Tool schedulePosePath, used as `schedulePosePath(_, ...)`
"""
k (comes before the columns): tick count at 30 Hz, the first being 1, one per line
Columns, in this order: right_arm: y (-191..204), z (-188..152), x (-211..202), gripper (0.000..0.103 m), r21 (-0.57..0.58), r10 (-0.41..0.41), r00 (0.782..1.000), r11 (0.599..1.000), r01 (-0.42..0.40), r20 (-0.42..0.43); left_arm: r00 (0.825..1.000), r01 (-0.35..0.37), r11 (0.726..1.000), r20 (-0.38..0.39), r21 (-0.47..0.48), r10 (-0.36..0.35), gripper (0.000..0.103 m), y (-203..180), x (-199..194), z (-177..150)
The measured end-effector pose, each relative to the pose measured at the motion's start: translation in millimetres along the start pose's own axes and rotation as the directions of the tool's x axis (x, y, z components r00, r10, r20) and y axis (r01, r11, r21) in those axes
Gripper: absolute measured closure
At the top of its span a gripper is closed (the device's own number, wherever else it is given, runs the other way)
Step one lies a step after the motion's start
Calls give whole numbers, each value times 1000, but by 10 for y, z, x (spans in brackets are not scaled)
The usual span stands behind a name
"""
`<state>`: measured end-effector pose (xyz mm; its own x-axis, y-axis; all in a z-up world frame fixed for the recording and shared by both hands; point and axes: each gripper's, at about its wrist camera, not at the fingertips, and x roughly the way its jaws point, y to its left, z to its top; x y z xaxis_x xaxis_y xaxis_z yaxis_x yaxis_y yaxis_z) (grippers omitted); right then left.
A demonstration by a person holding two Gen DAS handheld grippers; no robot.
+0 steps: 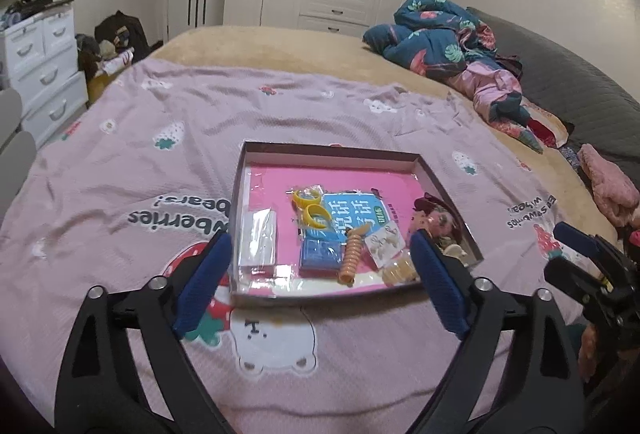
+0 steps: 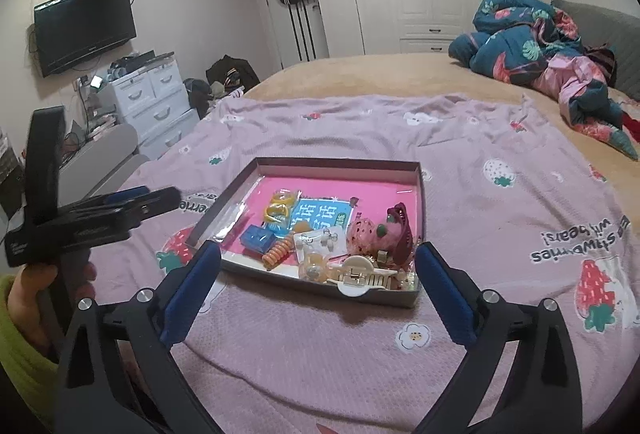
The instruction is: Organize jewelry
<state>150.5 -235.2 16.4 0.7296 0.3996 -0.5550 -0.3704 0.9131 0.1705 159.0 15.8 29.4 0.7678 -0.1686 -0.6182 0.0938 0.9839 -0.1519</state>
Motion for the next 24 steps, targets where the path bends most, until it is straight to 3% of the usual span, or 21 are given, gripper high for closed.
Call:
schedulePosePath(2, 16, -20, -69, 5, -2, -3, 1000, 1000, 3, 8, 1000, -9, 1000, 16, 2, 9, 10, -14, -108, -38)
schedulePosePath(9, 64, -114, -261, 4, -11, -33, 999, 999, 34, 33, 999, -22, 1000, 35, 9, 22, 10, -25, -398, -192)
schedulePosePath(24, 129, -409, -476, 4, -14, -79, 996, 997, 79, 30, 997, -68, 998, 28, 6, 68, 9, -64, -595, -626)
